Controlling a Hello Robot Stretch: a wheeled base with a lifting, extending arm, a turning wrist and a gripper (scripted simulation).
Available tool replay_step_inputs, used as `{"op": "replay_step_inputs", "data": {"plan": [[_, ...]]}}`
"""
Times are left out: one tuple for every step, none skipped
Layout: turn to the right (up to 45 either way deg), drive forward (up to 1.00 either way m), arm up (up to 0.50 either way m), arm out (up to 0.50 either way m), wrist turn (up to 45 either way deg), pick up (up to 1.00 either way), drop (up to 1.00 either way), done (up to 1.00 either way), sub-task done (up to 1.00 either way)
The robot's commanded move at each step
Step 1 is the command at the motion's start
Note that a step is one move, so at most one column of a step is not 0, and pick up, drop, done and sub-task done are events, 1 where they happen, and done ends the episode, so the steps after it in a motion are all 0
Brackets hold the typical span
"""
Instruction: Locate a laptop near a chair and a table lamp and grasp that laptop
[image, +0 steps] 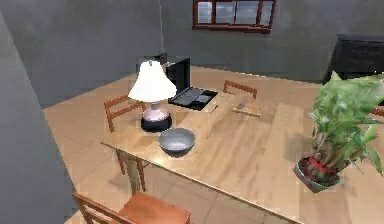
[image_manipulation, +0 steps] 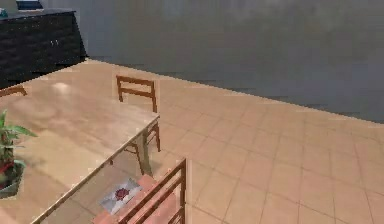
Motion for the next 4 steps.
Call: {"op": "replay_step_inputs", "data": {"plan": [[-45.0, 0.00, 0.00, 0.00, 0.0, 0.00, 0.00, 0.00, 0.00], [-45.0, 0.00, 0.00, 0.00, 0.0, 0.00, 0.00, 0.00, 0.00], [-45.0, 0.00, 0.00, 0.00, 0.0, 0.00, 0.00, 0.00, 0.00], [-15.0, 0.00, 0.00, 0.00, 0.0, 0.00, 0.00, 0.00, 0.00]]}}
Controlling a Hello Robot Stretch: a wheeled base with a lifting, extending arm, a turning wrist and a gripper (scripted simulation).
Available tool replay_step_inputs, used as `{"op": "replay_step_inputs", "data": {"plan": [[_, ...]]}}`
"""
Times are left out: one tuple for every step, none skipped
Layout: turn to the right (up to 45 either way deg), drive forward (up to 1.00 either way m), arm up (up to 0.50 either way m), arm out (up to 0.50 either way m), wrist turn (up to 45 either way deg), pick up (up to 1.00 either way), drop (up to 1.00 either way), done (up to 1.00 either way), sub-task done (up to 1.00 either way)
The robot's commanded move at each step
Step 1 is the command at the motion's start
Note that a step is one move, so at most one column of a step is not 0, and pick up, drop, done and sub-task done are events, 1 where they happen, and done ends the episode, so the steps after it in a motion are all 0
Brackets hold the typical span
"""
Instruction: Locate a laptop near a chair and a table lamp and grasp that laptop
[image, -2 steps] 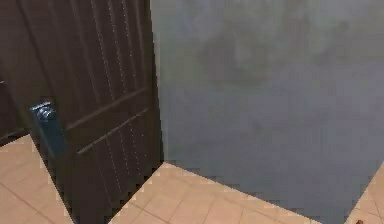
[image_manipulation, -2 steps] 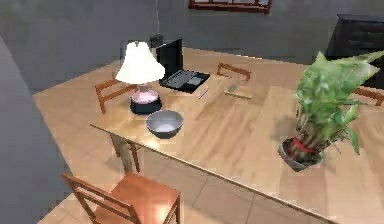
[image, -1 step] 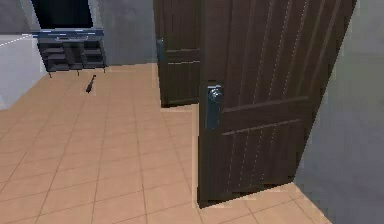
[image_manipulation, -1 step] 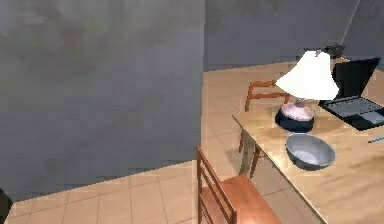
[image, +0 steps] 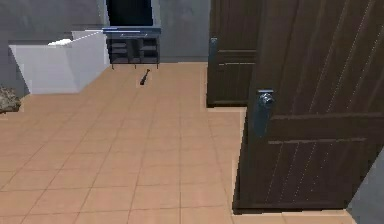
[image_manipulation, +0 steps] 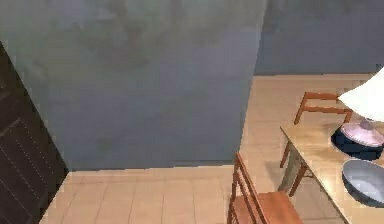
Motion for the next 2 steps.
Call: {"op": "replay_step_inputs", "data": {"plan": [[0.0, 0.30, 0.00, 0.00, 0.0, 0.00, 0.00, 0.00, 0.00], [-45.0, 0.00, 0.00, 0.00, 0.0, 0.00, 0.00, 0.00, 0.00]]}}
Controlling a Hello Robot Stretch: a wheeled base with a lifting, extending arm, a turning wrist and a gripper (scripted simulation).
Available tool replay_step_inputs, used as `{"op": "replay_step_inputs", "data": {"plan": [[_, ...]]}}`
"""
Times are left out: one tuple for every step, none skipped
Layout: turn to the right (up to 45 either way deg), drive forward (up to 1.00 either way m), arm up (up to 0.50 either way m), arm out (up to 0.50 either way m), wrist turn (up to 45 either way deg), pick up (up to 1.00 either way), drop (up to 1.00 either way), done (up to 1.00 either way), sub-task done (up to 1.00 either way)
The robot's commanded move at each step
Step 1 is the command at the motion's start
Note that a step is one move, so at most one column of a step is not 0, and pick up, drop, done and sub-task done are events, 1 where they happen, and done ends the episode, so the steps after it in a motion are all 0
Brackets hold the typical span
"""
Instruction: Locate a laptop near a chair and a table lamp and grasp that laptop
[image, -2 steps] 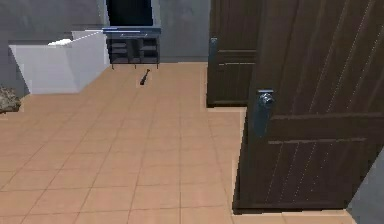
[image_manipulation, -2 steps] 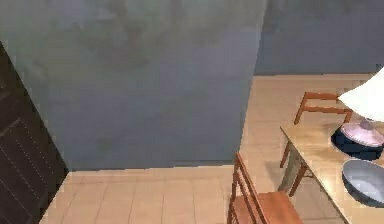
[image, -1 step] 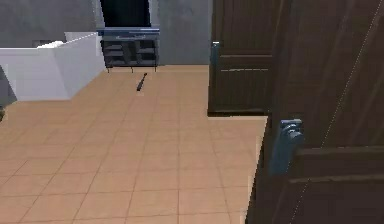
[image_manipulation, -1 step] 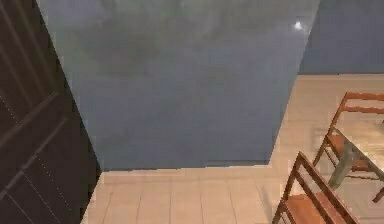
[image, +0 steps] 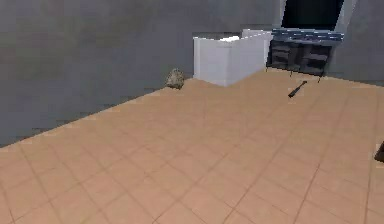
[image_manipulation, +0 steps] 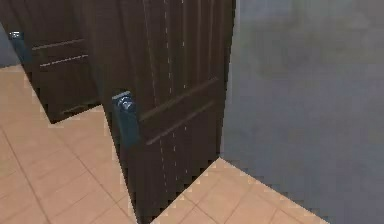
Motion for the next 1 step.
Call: {"op": "replay_step_inputs", "data": {"plan": [[-45.0, 0.00, 0.00, 0.00, 0.0, 0.00, 0.00, 0.00, 0.00]]}}
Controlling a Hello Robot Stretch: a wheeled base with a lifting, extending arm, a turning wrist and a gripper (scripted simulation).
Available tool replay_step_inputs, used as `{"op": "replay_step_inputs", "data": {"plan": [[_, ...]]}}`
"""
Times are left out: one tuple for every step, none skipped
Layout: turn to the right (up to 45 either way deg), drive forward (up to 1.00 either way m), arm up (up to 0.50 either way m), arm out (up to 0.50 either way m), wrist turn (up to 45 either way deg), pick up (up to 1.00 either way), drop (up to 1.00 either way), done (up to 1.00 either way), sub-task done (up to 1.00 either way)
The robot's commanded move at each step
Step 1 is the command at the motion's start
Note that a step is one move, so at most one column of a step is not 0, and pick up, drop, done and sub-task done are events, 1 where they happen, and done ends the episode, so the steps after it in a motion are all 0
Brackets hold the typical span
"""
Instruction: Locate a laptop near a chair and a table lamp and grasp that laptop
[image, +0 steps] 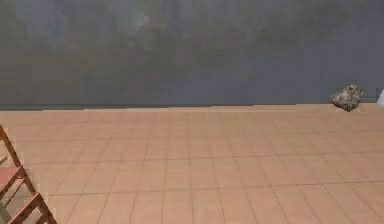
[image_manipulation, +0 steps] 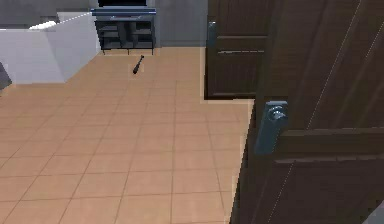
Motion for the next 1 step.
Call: {"op": "replay_step_inputs", "data": {"plan": [[0.0, 0.80, 0.00, 0.00, 0.0, 0.00, 0.00, 0.00, 0.00]]}}
